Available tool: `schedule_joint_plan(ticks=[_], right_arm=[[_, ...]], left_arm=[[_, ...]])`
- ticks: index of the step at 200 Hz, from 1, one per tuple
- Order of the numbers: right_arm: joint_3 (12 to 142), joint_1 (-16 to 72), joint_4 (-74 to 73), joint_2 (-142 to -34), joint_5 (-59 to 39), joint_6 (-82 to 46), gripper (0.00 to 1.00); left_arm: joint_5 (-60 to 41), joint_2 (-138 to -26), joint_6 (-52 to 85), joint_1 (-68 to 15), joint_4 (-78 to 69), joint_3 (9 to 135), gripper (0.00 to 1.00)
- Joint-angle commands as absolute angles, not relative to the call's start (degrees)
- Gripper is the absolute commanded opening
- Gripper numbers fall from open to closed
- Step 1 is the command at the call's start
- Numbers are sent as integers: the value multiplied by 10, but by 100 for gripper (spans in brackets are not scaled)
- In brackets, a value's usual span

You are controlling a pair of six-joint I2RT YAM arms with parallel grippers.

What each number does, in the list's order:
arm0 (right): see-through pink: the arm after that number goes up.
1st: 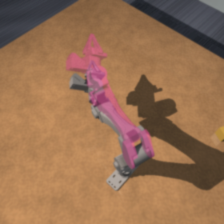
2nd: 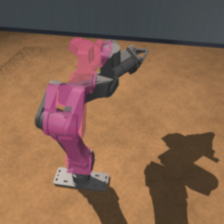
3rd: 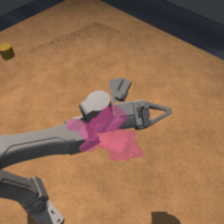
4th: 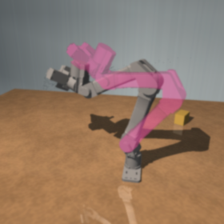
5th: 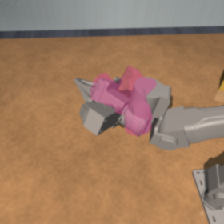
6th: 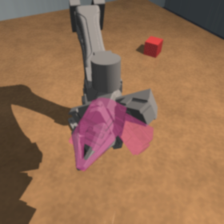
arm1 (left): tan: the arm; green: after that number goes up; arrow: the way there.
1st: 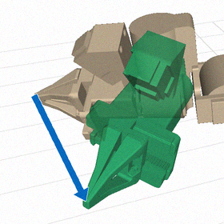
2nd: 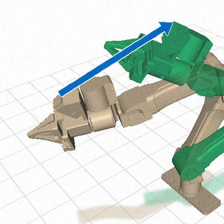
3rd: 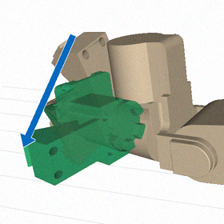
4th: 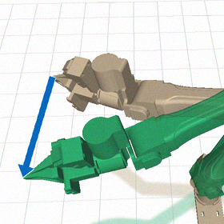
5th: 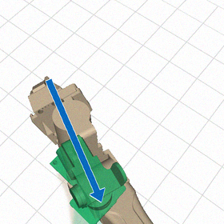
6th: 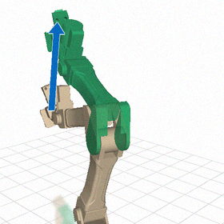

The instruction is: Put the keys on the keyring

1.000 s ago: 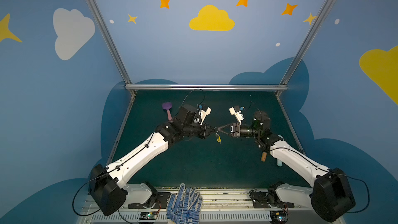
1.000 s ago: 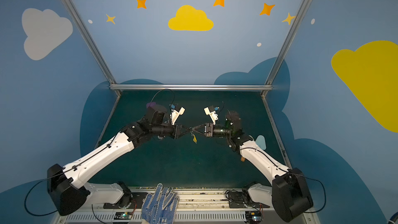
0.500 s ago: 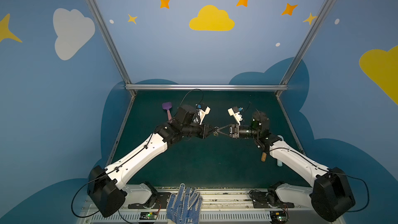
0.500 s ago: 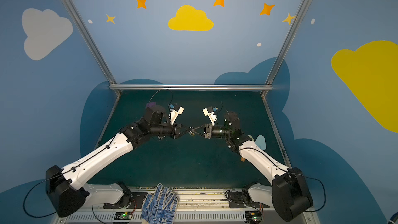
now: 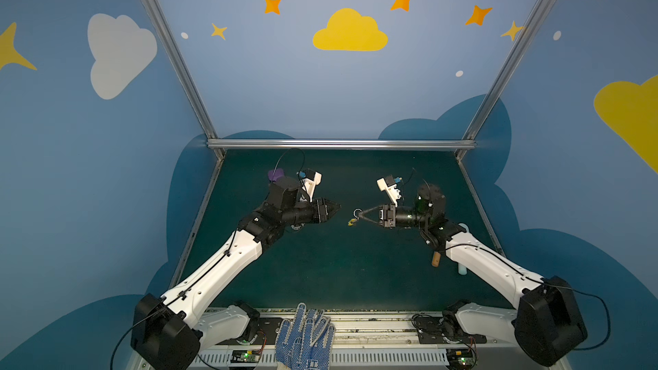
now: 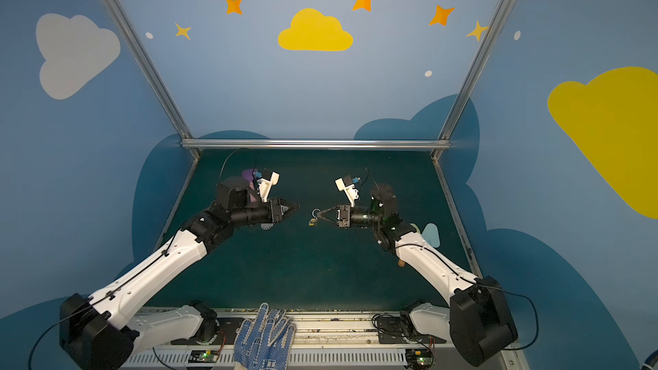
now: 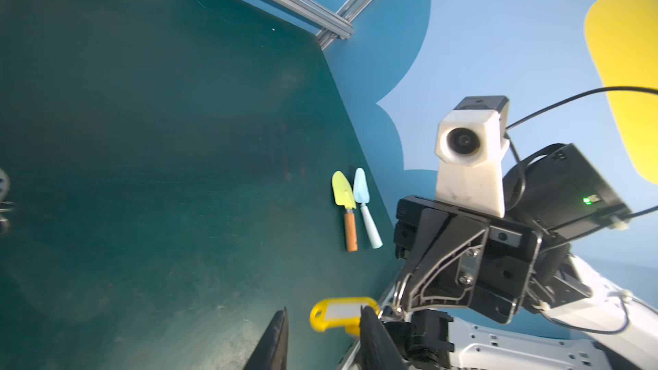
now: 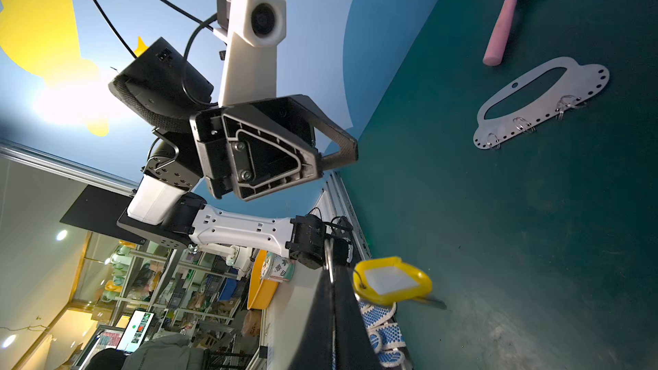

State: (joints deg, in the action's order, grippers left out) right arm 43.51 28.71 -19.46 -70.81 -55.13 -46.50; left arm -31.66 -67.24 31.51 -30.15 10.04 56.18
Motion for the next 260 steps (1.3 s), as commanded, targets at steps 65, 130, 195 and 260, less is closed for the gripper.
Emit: schedule_joint_plan(ticks=[65,130,195,260], right_arm=[[475,377,-1,-649,-261,-189,0],[438,450,-27,-612,-65,-90,0],[434,455,-28,-603,-65,-88,0],[436,459,-27,-602,-73,-86,0]], left_arm=[[-323,-696,377,-300,42,548,39],[-331,-709,408,-299,13,530,40],[-360,-708,423,-300,-24,515,37],[-382,-714,437,-301,-46,507,35]])
